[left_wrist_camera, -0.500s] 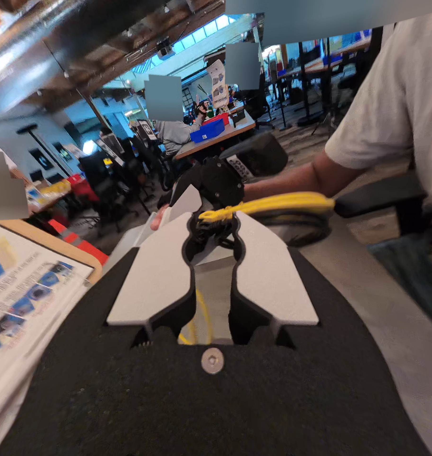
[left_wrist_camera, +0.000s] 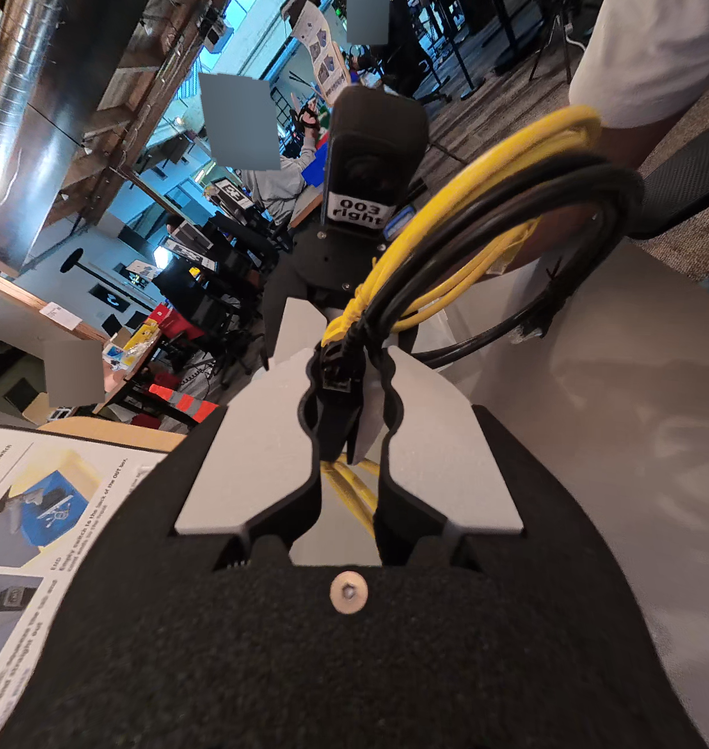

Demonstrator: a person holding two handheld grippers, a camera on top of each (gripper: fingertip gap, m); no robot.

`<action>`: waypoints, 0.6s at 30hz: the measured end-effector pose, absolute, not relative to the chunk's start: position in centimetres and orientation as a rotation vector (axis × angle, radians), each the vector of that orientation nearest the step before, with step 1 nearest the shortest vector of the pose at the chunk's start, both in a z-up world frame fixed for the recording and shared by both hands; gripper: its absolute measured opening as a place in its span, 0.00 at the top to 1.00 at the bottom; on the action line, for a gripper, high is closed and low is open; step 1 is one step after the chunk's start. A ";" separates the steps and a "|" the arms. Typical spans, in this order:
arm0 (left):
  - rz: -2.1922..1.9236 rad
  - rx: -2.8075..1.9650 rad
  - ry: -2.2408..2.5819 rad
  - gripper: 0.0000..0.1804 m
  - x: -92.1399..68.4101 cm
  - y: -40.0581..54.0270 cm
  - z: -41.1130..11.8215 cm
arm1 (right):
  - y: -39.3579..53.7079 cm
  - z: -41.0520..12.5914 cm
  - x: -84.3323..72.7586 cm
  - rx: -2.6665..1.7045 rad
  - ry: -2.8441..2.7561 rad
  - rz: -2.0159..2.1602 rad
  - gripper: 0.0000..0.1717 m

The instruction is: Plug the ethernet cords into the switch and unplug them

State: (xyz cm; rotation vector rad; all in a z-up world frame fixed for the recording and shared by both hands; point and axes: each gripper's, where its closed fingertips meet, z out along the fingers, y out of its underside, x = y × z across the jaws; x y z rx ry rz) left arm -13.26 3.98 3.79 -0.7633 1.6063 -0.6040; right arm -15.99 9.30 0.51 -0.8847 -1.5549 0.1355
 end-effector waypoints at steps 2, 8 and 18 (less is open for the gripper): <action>-0.613 -0.734 1.590 0.85 -13.2 4.0 4.2 | 9.0 0.5 -16.1 -0.904 -1.548 0.221 0.85; -0.666 -0.657 1.540 0.86 -13.0 3.4 5.3 | 7.7 1.4 -16.4 -0.888 -1.508 0.419 0.82; -0.699 -0.692 1.549 0.90 -12.6 3.2 5.3 | 6.9 1.3 -16.8 -0.856 -1.516 0.475 0.86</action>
